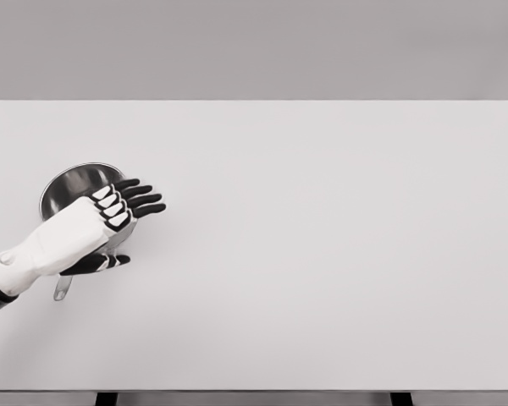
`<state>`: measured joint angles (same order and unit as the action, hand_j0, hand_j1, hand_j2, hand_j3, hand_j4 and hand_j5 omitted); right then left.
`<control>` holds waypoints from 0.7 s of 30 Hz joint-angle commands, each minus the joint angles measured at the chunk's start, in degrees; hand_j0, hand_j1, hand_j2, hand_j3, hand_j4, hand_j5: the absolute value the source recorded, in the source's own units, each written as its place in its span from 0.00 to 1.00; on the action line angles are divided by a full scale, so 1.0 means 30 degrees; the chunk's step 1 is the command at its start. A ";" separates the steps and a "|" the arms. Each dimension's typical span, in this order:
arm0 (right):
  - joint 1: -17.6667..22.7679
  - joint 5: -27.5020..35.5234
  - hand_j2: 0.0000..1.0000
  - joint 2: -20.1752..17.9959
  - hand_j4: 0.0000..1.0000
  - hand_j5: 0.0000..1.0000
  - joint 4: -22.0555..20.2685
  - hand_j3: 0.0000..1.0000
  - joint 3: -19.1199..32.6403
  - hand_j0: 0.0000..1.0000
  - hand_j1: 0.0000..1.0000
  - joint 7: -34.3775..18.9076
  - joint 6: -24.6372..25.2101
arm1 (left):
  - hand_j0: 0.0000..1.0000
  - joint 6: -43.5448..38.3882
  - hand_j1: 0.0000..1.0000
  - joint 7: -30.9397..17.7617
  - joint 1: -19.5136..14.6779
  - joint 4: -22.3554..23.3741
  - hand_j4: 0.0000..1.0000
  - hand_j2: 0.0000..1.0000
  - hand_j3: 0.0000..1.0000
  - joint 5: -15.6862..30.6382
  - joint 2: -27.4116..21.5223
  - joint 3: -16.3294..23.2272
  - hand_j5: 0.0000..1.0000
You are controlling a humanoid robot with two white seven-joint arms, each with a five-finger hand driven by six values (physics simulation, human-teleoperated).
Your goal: Rotate pot handle
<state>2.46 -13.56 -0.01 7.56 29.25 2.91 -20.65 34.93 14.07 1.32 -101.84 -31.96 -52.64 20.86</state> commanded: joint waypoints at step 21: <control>0.0000 0.0009 1.00 0.0003 1.00 1.00 -0.0001 1.00 0.0006 1.00 1.00 -0.0002 -0.0001 | 1.00 0.0025 1.00 -0.0499 0.0674 0.0020 1.00 1.00 1.00 -0.2619 -0.0821 0.0167 1.00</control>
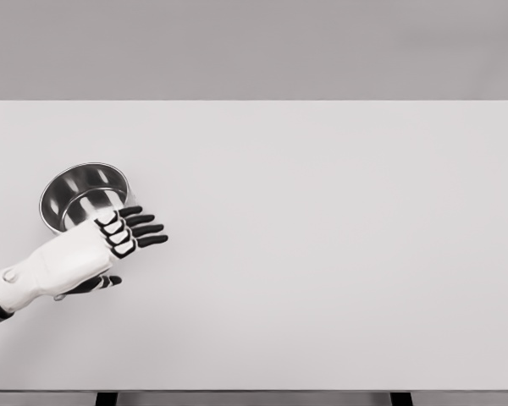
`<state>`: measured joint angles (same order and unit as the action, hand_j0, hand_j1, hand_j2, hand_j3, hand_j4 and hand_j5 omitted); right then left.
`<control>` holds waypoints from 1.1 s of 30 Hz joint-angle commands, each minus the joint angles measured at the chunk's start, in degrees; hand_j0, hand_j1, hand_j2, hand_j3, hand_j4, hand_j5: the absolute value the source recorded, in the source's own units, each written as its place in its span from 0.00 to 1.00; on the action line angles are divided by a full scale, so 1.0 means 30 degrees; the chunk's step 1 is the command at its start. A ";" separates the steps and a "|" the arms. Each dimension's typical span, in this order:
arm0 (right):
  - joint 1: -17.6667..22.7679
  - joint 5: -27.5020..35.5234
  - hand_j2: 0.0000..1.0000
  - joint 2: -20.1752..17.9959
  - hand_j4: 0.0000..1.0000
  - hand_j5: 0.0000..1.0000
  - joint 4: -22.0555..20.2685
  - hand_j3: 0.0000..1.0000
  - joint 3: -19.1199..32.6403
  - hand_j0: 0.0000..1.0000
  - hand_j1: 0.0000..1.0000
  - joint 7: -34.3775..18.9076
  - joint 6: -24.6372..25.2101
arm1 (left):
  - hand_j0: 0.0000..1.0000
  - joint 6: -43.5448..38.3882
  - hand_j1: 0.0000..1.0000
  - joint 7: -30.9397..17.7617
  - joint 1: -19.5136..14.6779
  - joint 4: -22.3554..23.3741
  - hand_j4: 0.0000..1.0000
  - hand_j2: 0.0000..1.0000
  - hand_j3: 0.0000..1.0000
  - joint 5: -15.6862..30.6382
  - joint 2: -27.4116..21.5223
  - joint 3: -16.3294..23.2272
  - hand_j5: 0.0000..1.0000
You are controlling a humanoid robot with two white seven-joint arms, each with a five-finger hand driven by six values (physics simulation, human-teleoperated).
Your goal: Rotate pot handle
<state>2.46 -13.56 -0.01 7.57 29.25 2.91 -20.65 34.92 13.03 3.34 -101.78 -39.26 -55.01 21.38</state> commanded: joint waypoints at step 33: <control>0.0000 0.0008 1.00 0.0003 1.00 1.00 -0.0004 1.00 0.0005 1.00 1.00 -0.0002 -0.0001 | 1.00 0.0026 1.00 -0.0302 0.0117 0.0147 1.00 1.00 1.00 -0.1329 -0.0854 -0.0886 1.00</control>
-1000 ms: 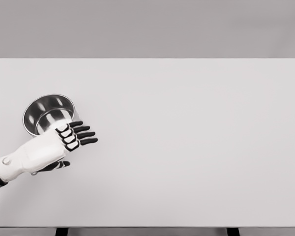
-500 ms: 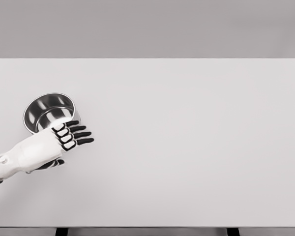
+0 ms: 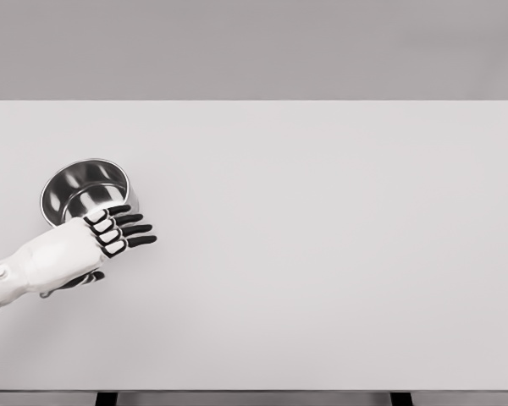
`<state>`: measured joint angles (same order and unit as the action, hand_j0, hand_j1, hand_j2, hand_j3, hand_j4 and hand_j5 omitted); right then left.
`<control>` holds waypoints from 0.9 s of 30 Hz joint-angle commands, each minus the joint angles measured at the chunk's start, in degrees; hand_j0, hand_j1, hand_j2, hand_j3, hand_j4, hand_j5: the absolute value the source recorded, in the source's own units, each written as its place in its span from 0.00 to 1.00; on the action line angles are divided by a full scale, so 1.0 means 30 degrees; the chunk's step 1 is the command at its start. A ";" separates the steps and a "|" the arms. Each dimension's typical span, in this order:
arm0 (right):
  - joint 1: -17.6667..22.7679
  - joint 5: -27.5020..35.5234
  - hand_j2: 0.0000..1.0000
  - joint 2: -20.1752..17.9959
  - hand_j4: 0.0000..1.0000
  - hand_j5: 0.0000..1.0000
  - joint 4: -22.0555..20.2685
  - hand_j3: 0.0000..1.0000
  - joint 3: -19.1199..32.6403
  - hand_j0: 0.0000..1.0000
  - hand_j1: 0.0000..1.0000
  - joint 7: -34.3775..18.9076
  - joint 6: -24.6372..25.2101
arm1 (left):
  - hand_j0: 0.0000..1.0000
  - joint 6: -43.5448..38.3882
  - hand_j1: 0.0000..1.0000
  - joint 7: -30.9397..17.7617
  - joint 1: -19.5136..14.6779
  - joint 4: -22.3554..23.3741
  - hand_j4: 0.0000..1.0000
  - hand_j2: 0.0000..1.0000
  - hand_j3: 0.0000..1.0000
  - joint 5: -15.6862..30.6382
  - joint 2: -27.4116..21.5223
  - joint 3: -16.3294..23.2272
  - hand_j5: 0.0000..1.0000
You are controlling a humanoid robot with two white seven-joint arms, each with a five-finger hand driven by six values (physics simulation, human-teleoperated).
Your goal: Rotate pot handle
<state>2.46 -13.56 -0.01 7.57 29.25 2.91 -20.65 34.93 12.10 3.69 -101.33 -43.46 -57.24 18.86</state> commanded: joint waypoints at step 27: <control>0.0000 0.0008 1.00 0.0003 1.00 1.00 -0.0004 1.00 0.0005 1.00 1.00 -0.0002 -0.0001 | 1.00 0.0022 1.00 0.0011 0.0029 0.0992 1.00 1.00 1.00 -0.0102 -0.0344 -0.1160 1.00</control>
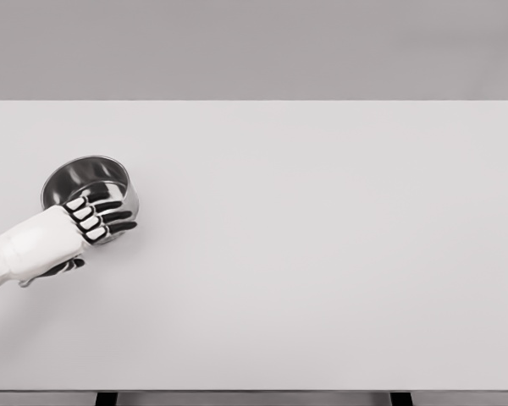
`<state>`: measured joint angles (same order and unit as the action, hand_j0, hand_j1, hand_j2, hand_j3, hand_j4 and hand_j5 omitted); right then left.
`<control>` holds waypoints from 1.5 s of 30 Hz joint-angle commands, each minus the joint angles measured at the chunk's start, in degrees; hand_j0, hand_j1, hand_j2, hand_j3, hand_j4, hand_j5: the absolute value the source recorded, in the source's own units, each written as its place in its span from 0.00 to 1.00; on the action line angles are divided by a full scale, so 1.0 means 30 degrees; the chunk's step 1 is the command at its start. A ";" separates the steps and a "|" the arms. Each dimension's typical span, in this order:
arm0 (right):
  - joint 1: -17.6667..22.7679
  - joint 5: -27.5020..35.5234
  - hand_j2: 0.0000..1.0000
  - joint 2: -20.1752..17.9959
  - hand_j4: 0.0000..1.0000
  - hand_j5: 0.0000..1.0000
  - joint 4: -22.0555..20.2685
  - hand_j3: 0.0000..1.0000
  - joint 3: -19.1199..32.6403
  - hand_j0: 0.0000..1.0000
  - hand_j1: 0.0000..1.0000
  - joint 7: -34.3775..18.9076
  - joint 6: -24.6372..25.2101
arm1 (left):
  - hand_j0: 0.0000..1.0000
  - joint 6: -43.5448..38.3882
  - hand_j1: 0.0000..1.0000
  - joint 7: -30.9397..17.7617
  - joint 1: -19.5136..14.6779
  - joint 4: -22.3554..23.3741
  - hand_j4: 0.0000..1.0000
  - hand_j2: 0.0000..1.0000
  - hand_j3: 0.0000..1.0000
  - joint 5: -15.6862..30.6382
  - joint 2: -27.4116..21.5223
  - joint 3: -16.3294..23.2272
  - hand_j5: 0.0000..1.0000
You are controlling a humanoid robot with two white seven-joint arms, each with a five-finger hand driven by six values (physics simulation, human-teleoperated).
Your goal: Rotate pot handle
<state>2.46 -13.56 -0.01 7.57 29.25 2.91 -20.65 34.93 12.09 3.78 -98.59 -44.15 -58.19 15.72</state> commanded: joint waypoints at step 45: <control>0.0000 0.0008 1.00 0.0003 1.00 1.00 -0.0004 1.00 0.0005 1.00 1.00 -0.0002 -0.0001 | 1.00 0.0022 1.00 0.0012 -0.0029 0.2395 1.00 1.00 1.00 0.0155 0.0004 -0.2164 1.00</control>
<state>2.46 -13.56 -0.01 7.56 29.25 2.91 -20.65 34.94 12.13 3.60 -91.60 -44.01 -58.07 9.43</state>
